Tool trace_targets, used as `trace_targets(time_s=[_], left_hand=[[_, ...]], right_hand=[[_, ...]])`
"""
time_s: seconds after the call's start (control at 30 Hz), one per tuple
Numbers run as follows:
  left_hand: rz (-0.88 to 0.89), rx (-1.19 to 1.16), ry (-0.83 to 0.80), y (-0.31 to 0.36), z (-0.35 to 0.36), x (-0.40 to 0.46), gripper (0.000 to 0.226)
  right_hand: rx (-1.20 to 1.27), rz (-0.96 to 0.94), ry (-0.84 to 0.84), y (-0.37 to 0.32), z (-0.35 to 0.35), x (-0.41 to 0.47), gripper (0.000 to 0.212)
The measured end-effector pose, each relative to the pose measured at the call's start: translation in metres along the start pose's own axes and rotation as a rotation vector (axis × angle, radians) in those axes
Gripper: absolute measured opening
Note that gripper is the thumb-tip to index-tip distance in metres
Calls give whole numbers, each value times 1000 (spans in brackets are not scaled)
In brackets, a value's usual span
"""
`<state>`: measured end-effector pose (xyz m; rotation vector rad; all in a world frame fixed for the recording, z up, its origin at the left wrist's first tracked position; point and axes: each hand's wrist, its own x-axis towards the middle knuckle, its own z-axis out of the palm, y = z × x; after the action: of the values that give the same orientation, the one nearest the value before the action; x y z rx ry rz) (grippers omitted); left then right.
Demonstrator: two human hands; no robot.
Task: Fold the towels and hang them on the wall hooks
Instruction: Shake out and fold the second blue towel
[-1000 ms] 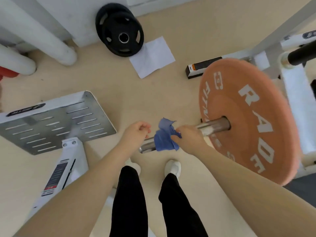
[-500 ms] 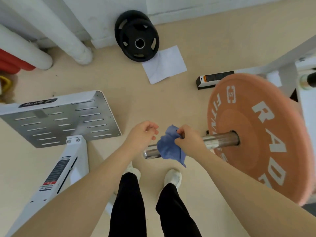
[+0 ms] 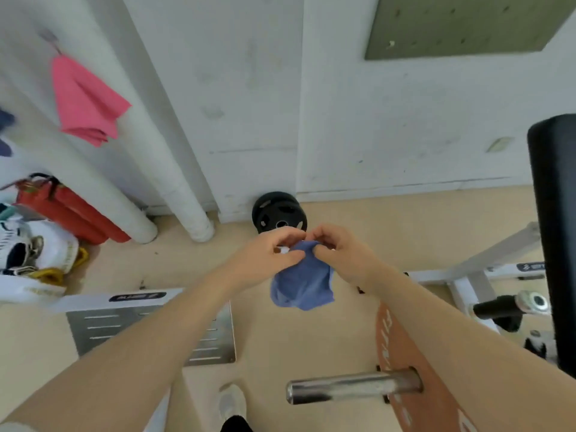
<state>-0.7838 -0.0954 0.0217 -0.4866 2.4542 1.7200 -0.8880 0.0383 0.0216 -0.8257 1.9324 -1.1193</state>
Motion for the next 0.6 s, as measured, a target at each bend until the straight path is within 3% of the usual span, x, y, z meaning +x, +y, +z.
trace_targets(time_s=[0.13,0.27,0.37,0.5,0.6], left_hand=[[123,165,108,29,-75,-11,15],[208,263,201,39,-143,-22,24],[238,319,257,33,-183,-28,25],[164,176,223,11,-222,-34,11],[165,57,211,1,-240,-40,25]], right_hand=[[-73,-160,61,-80,2,26,35],[-217,-265,177,-138,20,55,31],[-145,-310,292,-170,34,78,30],[15,-319,314,-199,52,104,37],[50,-340,250,-215,71,117,35]])
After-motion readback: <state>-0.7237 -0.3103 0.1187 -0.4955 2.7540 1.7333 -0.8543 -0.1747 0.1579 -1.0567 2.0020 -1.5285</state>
